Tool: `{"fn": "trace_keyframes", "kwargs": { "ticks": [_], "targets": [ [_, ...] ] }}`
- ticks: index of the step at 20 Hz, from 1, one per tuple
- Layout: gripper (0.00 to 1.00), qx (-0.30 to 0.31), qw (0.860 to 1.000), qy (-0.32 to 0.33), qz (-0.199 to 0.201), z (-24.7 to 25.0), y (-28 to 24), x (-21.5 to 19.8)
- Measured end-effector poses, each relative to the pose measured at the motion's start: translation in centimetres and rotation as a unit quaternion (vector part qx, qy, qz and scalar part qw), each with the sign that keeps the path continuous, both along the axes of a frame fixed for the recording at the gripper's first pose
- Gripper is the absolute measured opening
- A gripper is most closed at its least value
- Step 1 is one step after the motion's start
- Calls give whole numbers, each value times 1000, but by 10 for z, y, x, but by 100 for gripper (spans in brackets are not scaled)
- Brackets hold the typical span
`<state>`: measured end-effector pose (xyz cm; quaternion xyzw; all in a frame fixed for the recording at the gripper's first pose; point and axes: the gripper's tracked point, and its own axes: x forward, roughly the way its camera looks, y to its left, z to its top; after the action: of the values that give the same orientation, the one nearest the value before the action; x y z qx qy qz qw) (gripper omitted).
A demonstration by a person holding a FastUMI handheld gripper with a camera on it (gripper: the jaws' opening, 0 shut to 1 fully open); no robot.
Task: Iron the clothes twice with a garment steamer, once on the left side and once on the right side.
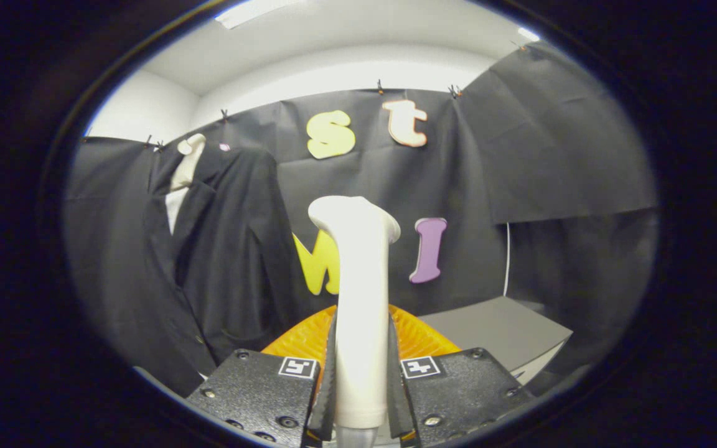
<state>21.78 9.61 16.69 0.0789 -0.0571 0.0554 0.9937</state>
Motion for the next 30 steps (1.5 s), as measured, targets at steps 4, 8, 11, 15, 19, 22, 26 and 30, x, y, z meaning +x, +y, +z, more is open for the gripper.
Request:
{"fn": "trace_keyframes", "kwargs": {
  "ticks": [4,8,11,15,19,22,26,30],
  "targets": [
    [36,-13,999,-50,17,46,59,-26],
    [36,-16,997,-70,39,77,113,-31],
    [36,-29,995,-82,44,96,145,-24],
    [36,-41,995,-83,44,107,175,-15],
    [36,-59,994,-77,40,108,198,0],
    [36,-73,994,-68,38,96,207,6],
    [36,-81,995,-46,38,72,212,10],
    [36,-92,994,-37,35,54,211,8]
  ]
}}
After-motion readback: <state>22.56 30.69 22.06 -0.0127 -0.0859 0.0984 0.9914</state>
